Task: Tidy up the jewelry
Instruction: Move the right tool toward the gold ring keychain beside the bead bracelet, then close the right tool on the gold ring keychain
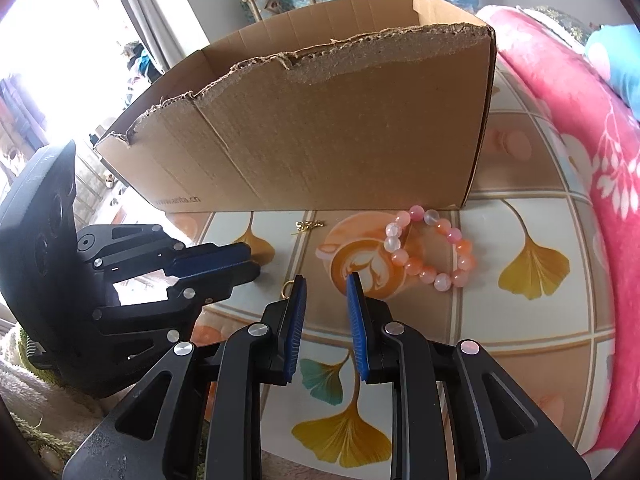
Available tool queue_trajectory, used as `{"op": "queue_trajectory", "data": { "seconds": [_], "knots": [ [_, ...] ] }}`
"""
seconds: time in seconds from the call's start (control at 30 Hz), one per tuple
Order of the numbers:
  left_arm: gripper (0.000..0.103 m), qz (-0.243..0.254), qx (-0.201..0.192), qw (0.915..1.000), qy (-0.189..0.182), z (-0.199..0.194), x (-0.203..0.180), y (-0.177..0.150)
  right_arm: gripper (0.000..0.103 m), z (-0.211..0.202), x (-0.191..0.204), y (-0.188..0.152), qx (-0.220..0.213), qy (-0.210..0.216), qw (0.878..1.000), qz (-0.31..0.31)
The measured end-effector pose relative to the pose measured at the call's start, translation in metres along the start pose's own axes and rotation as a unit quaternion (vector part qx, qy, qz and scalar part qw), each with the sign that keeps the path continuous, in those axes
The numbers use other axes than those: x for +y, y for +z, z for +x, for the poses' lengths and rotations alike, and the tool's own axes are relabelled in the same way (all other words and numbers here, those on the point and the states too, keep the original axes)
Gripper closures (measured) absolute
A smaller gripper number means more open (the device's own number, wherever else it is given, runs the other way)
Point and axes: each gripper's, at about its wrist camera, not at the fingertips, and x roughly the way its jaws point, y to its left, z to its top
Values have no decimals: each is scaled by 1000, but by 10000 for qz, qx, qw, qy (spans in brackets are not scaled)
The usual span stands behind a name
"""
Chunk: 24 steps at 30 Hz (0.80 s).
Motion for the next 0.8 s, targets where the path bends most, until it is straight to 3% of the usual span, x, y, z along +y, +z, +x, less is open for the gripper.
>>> {"op": "queue_trajectory", "data": {
  "seconds": [0.13,0.57,0.8],
  "knots": [
    [93,-58,-26,10000,18,-1,1,-2,81,0,6,0,43,27,9999,-99],
    [93,-500,-44,9982,332,-18,22,-22,79,22,44,-3,37,-652,9923,-1053],
    [93,-569,-74,9975,413,-21,23,-26,79,27,50,-3,-1,-721,9900,-1211]
  ]
}}
